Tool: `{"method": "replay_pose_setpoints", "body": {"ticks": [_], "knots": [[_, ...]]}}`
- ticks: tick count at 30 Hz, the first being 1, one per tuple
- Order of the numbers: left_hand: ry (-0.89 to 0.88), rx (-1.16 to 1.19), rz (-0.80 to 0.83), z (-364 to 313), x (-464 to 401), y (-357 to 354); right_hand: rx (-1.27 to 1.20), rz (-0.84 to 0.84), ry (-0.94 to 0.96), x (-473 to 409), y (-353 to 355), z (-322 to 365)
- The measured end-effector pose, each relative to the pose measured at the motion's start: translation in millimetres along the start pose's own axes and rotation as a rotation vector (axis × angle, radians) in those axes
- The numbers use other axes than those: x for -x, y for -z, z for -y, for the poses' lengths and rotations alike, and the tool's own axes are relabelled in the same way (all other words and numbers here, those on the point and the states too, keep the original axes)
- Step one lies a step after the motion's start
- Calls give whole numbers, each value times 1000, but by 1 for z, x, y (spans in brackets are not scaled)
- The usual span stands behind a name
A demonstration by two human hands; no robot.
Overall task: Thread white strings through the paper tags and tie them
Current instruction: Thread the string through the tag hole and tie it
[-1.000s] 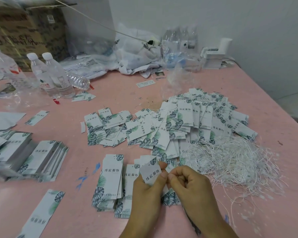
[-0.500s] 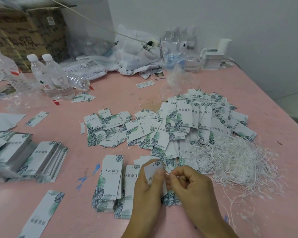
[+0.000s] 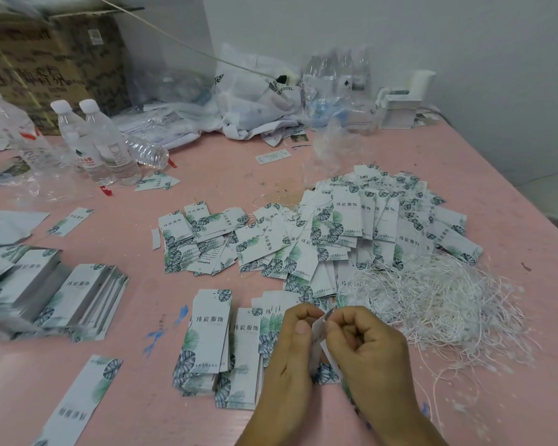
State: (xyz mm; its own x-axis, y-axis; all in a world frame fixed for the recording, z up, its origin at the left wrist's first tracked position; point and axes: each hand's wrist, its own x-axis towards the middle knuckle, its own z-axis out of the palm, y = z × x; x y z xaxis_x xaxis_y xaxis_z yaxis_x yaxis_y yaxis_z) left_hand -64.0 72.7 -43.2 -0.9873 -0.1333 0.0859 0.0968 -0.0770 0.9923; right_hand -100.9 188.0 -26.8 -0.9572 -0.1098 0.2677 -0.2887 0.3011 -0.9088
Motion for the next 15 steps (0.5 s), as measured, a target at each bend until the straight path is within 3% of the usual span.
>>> {"method": "replay_pose_setpoints", "body": {"ticks": [6,9,15], "knots": [[-29,-1,-7,-4,-4,1,-37,2,-6,-1,3,3],[-26,124,-50,2,-9,4,-75,22,-12,-1,6,6],[97,266,-101,12,-12,11,-164,87,-65,-3,6,12]]}}
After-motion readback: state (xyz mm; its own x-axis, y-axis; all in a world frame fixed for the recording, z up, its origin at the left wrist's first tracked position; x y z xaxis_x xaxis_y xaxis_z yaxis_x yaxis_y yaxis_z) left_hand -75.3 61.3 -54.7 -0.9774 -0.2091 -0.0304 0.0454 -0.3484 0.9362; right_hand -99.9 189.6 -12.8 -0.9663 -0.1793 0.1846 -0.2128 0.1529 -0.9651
